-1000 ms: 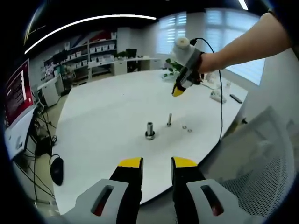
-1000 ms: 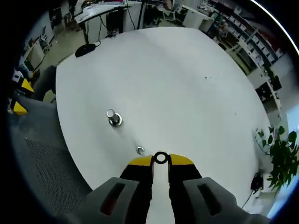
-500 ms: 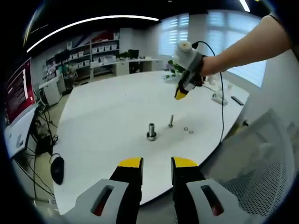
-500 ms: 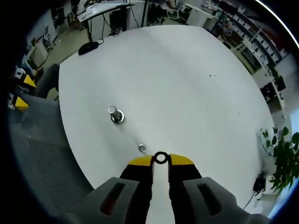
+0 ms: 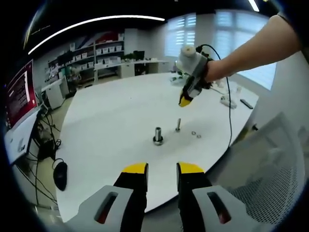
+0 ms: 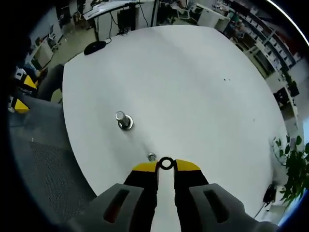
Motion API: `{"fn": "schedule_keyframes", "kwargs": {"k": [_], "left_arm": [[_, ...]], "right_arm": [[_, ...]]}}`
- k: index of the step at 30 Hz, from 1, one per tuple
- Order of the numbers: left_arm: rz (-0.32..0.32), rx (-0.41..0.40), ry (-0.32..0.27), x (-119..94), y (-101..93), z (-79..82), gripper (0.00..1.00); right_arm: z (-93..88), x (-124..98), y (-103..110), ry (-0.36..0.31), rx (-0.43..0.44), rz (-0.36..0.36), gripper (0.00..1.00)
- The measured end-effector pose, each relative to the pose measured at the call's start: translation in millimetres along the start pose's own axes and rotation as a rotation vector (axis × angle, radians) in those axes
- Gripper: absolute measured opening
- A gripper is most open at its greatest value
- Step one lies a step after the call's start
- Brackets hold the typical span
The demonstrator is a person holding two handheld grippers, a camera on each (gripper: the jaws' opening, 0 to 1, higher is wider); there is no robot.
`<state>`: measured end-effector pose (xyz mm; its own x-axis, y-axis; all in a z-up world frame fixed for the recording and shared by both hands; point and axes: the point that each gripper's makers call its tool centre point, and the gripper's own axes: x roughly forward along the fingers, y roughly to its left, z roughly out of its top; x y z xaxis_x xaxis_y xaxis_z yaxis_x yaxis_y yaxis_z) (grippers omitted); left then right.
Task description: Place the washer onto the threaded stud by aligning its center hole with the stud, sliding it down to the base, and recovering from edge contact or off-axis alignment until the washer reaches the visible bottom stop.
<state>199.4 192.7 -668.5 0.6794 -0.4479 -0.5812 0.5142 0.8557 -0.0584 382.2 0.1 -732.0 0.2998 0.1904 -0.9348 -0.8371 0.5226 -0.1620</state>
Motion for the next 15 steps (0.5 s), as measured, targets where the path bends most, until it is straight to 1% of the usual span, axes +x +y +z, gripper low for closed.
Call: {"fn": "schedule_keyframes", "kwargs": {"k": [3, 5, 9, 12, 15], "left_arm": [[0.004, -0.009, -0.006, 0, 1.4, 1.2, 0.21], [0.001, -0.005, -0.006, 0, 0.7, 1.1, 0.21], [0.0, -0.005, -0.002, 0, 0.8, 0.5, 0.21], [0.004, -0.008, -0.002, 0, 1.6, 0.3, 0.21], [0.004, -0.008, -0.004, 0, 1.8, 0.5, 0.21]], "right_arm": [[-7.4, 5, 2, 0.025, -0.026, 0.006, 0.14], [-10.4, 8, 6, 0.034, -0.085, 0.017, 0.14], [-14.4, 18, 12, 0.045, -0.08, 0.036, 0.14], [-13.8, 23, 19, 0.035, -0.043, 0.059, 0.14], [-14.7, 31, 22, 0.047, -0.078, 0.055, 0.14]]}}
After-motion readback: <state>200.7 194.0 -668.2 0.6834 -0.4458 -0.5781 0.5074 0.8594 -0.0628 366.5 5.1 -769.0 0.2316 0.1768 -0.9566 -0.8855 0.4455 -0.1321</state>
